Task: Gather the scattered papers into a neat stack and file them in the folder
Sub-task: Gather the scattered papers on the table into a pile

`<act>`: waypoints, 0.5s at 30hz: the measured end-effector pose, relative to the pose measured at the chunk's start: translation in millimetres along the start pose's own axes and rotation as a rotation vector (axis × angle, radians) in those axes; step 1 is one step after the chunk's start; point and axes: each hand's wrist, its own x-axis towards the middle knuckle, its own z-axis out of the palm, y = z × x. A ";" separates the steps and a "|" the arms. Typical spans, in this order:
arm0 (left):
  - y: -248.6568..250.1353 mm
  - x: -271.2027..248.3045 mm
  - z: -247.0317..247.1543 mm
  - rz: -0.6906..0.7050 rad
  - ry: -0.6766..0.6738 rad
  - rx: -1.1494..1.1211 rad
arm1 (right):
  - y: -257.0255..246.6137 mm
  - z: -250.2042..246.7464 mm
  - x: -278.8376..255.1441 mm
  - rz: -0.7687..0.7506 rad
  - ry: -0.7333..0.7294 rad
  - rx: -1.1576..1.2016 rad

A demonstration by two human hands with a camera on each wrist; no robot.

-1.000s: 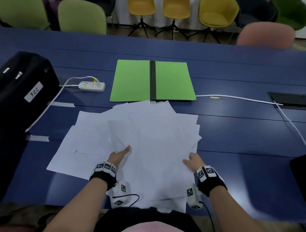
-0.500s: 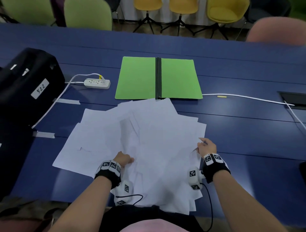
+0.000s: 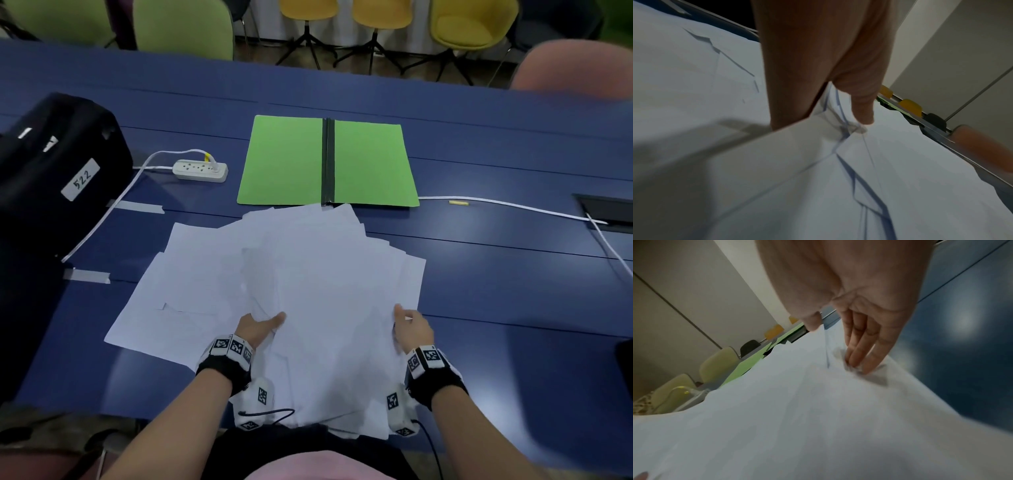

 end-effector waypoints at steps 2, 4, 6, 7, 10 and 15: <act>0.4 2.6 0.1 -0.001 -0.013 0.056 | -1.9 4.1 -9.1 -0.004 -0.076 0.038; 4.1 3.1 0.2 -0.011 -0.072 0.061 | 0.6 8.5 -10.6 -0.022 -0.178 0.041; 7.9 0.2 1.0 -0.020 -0.095 0.068 | 1.9 10.4 -6.8 -0.042 -0.243 0.058; 7.3 3.2 0.3 -0.002 -0.083 0.076 | 3.8 11.8 -2.7 -0.054 -0.244 0.039; 10.8 -2.6 3.0 0.090 -0.090 0.139 | 3.1 12.1 -2.1 -0.083 -0.114 -0.024; 22.0 -12.4 23.2 0.352 -0.257 0.365 | 2.9 2.5 0.9 -0.125 -0.333 -0.079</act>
